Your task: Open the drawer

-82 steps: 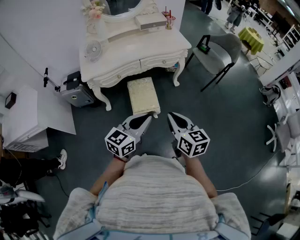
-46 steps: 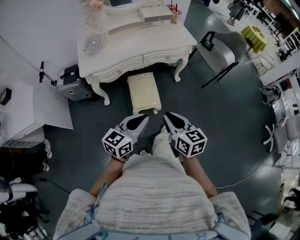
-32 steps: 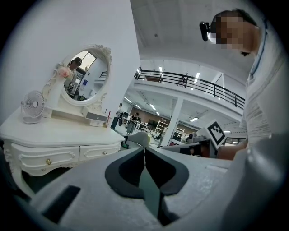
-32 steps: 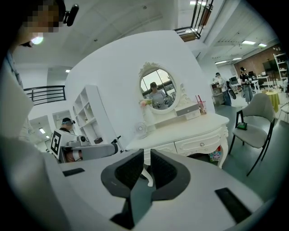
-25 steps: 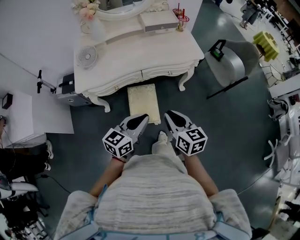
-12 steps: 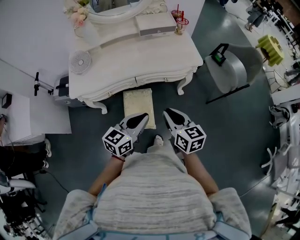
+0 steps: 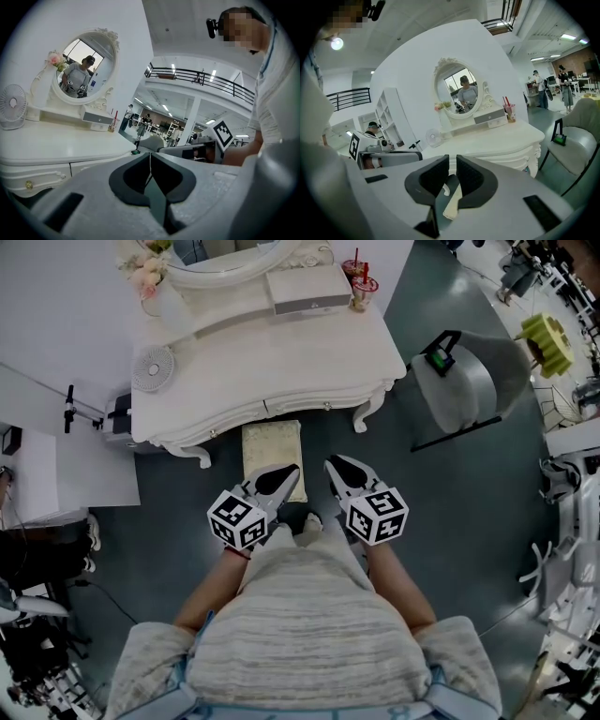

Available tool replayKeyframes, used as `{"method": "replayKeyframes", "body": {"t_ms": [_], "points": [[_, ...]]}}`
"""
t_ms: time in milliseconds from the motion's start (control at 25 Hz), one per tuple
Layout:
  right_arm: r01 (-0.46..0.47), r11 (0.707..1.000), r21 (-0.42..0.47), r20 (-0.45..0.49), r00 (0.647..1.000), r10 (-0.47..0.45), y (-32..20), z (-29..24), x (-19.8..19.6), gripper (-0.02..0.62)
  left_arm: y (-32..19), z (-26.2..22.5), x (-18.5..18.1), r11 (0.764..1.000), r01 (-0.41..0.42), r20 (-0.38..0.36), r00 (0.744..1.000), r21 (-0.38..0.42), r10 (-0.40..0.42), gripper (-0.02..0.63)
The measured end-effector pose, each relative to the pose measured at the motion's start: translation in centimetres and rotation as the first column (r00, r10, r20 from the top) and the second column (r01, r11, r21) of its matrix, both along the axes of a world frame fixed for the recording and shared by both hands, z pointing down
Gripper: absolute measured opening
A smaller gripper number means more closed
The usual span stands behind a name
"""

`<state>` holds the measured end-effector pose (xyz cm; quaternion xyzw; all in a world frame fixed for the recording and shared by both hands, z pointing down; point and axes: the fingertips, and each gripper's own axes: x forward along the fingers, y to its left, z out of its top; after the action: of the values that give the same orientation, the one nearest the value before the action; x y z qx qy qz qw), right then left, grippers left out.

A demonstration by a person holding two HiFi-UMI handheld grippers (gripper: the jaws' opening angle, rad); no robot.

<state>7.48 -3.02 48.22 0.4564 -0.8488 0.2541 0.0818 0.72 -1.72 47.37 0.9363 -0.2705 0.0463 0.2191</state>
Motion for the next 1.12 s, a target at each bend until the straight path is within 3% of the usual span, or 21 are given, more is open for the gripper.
{"method": "replayKeyframes", "body": {"t_ms": [440, 560, 1120], "points": [[-0.034, 0.999, -0.014, -0.056, 0.998, 0.033, -3.8, 3.2, -0.2, 0.014, -3.7, 2.6, -0.3, 1.000, -0.018, 0.021, 1.000, -0.015, 0.018, 0.015], [-0.029, 0.999, -0.021, -0.079, 0.996, 0.028, -5.0, 4.3, -0.4, 0.075, -4.6, 3.2, -0.3, 1.000, -0.016, 0.018, 1.000, -0.017, 0.016, 0.015], [-0.087, 0.990, -0.114, -0.127, 0.989, 0.073, -10.0, 10.6, 0.9, 0.120, -6.0, 6.1, 0.1, 0.998, 0.003, 0.023, 1.000, -0.067, -0.001, 0.015]]}}
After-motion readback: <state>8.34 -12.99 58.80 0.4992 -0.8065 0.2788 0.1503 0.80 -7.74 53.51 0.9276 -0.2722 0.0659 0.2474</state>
